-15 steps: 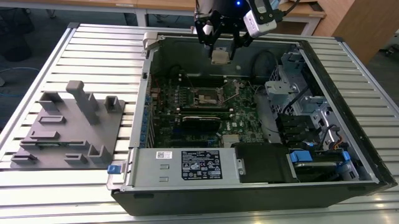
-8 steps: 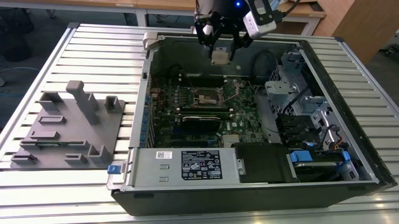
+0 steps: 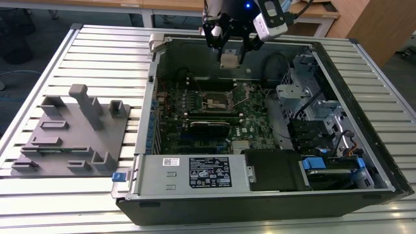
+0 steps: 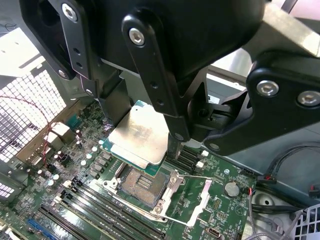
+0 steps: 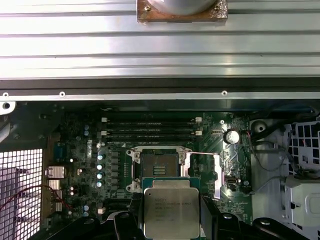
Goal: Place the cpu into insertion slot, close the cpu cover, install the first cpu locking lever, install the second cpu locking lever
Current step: 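Place the cpu into insertion slot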
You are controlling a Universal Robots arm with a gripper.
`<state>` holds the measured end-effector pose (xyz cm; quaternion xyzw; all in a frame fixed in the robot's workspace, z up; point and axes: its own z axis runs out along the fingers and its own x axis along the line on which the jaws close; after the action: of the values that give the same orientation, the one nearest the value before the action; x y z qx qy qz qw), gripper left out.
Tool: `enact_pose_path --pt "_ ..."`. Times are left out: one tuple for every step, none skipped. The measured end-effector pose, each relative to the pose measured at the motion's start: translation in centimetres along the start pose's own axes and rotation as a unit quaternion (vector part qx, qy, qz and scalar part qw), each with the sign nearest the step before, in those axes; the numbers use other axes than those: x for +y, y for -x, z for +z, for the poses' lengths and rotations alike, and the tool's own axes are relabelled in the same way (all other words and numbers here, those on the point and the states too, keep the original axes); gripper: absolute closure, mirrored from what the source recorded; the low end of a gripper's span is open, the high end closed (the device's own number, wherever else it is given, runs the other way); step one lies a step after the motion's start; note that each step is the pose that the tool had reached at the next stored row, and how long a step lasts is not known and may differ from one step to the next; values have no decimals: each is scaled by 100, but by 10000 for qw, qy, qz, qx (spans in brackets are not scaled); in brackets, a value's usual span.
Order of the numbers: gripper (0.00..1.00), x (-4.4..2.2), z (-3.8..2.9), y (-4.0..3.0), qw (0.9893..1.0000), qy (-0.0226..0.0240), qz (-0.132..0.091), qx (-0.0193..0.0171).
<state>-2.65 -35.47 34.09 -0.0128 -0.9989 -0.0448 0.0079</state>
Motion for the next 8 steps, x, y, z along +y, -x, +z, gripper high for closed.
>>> enact_pose_path --pt "46 0 3 0 10000 0 0 0" --pt "46 -1 6 0 10000 0 0 0" --pt "46 -1 7 0 10000 -1 0 0" --pt "46 -1 8 0 10000 -1 0 0" --pt "46 -1 9 0 10000 0 0 0" --pt "46 -1 9 0 10000 0 0 0" --pt "46 -1 9 0 10000 0 0 0" --pt "46 -1 12 0 10000 0 0 0"
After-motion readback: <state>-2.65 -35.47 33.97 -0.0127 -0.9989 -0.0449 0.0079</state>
